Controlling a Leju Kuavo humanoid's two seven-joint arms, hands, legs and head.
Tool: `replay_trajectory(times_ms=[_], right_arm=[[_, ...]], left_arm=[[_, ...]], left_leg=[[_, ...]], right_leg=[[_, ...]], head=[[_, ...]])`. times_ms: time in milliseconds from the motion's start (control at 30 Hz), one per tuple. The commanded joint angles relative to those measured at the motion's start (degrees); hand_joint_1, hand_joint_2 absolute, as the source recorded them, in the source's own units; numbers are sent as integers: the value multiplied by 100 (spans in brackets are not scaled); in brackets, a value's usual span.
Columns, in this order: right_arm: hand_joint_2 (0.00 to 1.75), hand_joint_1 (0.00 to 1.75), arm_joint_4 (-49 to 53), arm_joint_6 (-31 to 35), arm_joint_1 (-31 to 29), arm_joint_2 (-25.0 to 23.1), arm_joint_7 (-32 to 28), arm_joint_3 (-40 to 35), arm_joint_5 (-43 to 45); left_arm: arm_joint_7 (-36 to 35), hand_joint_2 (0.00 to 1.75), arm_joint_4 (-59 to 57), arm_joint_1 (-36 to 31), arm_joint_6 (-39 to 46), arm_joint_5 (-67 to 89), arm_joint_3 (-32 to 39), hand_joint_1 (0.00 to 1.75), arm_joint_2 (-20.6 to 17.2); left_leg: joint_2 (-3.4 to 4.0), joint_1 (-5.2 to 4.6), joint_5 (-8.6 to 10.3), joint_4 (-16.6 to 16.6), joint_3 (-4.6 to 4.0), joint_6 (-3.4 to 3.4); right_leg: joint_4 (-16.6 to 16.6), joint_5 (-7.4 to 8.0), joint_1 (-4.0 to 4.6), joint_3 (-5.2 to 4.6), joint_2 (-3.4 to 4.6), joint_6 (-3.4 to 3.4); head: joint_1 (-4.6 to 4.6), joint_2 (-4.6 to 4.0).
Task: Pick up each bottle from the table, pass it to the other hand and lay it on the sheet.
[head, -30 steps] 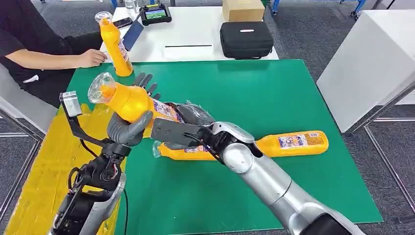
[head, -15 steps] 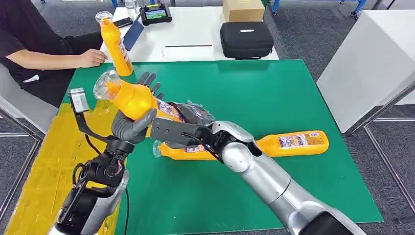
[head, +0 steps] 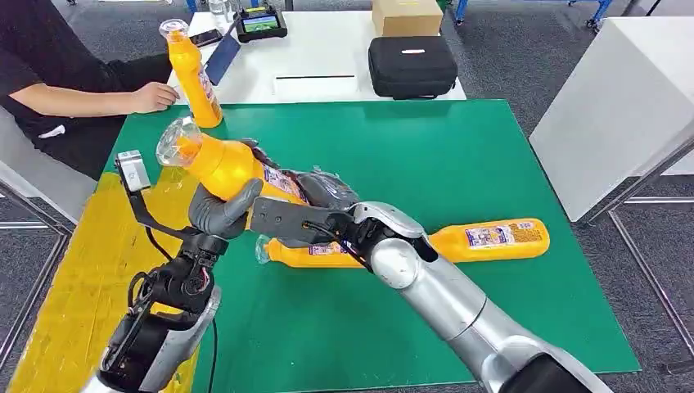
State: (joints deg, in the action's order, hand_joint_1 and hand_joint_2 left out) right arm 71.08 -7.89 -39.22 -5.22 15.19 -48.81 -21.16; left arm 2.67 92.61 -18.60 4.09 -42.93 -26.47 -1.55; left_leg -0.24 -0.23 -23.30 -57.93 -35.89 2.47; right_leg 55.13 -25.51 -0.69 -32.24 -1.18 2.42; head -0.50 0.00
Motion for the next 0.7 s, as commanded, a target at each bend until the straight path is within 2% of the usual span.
replay_trajectory(times_ms=[33, 500, 600, 667, 700], right_arm=[[175, 175, -372, -61, 45, -178, -31, -670, -28], [175, 175, -412, -89, 8, -132, 32, -728, -132], [175, 175, -413, -36, 59, 91, 67, -707, -384], [175, 0, -451, 18, 96, 305, 141, -622, -696], [0, 0, -482, -97, 156, 378, 381, -453, -644]], left_arm=[[12, 175, -224, -400, 21, 58, -523, 175, 9], [49, 175, -150, -361, 93, 123, -466, 175, -15], [105, 175, 407, 38, 249, 376, -29, 175, 59], [244, 175, 704, 203, 376, 763, 254, 175, -135], [242, 175, 764, 245, 395, 966, 382, 175, -204]], left_leg=[[-3, 5, -5, 3, 19, -14], [-3, 8, -9, 2, 29, -19], [2, 6, -5, 4, 16, -10], [8, 8, -9, 4, 23, -13], [4, 7, -5, 3, 14, -10]], right_leg=[[-4, -7, 4, 22, 3, -10], [-4, -12, 6, 33, 5, -13], [-7, -4, 5, 19, 6, -7], [-9, -6, 6, 25, 13, -9], [-9, -3, 6, 17, 8, -7]], head=[[0, 0], [0, 0], [0, 0], [0, 0], [-2, 0]])
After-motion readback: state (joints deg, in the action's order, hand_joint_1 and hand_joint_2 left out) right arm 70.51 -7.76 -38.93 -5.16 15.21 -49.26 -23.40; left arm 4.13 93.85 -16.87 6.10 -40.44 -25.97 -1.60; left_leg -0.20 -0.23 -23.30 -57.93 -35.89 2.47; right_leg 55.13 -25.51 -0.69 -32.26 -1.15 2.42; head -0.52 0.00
